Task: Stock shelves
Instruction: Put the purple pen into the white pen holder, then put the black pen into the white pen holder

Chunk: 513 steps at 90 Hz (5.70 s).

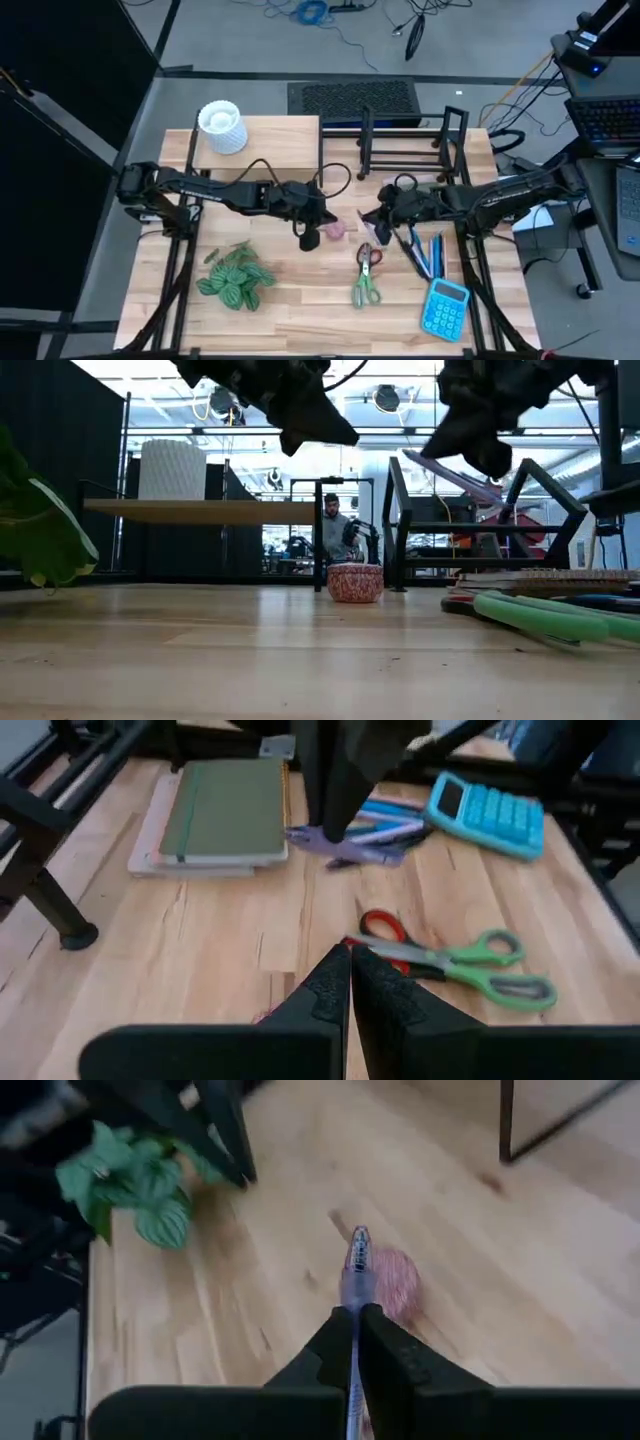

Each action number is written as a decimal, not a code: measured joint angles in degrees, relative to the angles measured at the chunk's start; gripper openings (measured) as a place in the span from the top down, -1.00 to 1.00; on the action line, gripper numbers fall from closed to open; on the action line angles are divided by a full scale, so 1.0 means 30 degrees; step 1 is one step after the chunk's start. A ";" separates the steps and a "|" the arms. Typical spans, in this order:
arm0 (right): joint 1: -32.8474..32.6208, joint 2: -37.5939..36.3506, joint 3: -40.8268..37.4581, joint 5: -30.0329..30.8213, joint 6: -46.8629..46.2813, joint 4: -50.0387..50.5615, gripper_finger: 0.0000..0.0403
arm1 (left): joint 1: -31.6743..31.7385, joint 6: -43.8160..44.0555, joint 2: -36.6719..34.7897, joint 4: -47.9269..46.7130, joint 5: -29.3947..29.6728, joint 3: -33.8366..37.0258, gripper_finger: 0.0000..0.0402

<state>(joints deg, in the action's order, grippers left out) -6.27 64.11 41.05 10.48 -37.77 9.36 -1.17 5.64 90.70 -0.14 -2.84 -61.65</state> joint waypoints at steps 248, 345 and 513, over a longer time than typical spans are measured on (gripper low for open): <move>0.0346 -0.5246 -0.0037 0.3140 0.7764 0.2557 0.27 | 0.5057 -0.2577 -0.7377 0.2077 1.0893 -0.0015 0.94; 0.0353 -0.2641 -0.1288 0.3091 0.6822 -0.0429 0.28 | 1.0621 0.0019 -0.8421 -0.7046 2.1675 0.0383 0.95; 0.0307 -0.4217 -0.0302 -0.0071 0.5281 0.3467 0.28 | 0.9770 -0.3073 -1.1147 -0.2152 1.0441 0.0976 0.15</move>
<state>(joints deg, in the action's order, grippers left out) -5.35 51.46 40.15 10.26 -21.93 19.76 28.14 -3.58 57.25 -6.60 28.48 -58.72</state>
